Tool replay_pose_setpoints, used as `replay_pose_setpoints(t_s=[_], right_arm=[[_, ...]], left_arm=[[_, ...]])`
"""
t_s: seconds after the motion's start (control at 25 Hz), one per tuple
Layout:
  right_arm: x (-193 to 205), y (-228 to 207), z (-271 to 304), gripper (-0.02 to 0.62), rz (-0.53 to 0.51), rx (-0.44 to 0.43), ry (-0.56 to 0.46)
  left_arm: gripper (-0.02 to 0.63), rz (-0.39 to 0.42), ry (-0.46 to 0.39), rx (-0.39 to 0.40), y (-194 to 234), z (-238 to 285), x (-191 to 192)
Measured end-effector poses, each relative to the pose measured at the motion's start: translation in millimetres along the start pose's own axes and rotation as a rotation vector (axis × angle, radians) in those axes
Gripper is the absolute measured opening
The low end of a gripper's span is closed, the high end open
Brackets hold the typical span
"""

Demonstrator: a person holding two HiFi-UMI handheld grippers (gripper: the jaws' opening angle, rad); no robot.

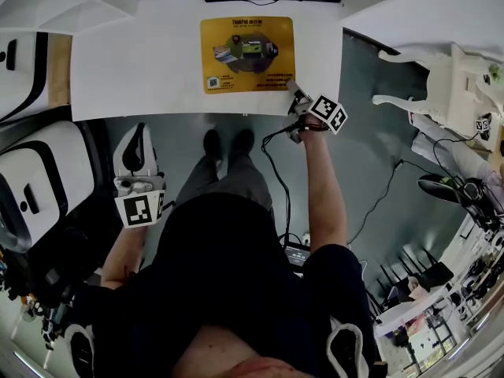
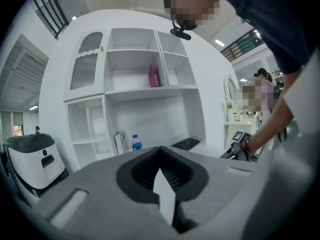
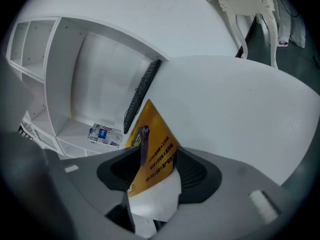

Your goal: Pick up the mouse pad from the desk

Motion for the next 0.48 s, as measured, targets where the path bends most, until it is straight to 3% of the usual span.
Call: replay_pose_setpoints(t_s=[0.2,0.48], right_arm=[[-5,23,17,0.224,-0.097,0.011,0.016],[2,17,5,0.195,-0.206,0.152,0.029]], left_arm=[[0.003,0.004,-0.001,0.006,-5,2,-3],[0.003,-0.004,0.004,-0.029,9,-7,0]])
Point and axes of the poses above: the fingertips, and each gripper's own axes: z forward along the fingers, y to its left, x out of its underside, the point moved 8 cm from there along -z, backward along the fingers, and after that the axes turned 9 degrees about x, right-handed, at the moved point
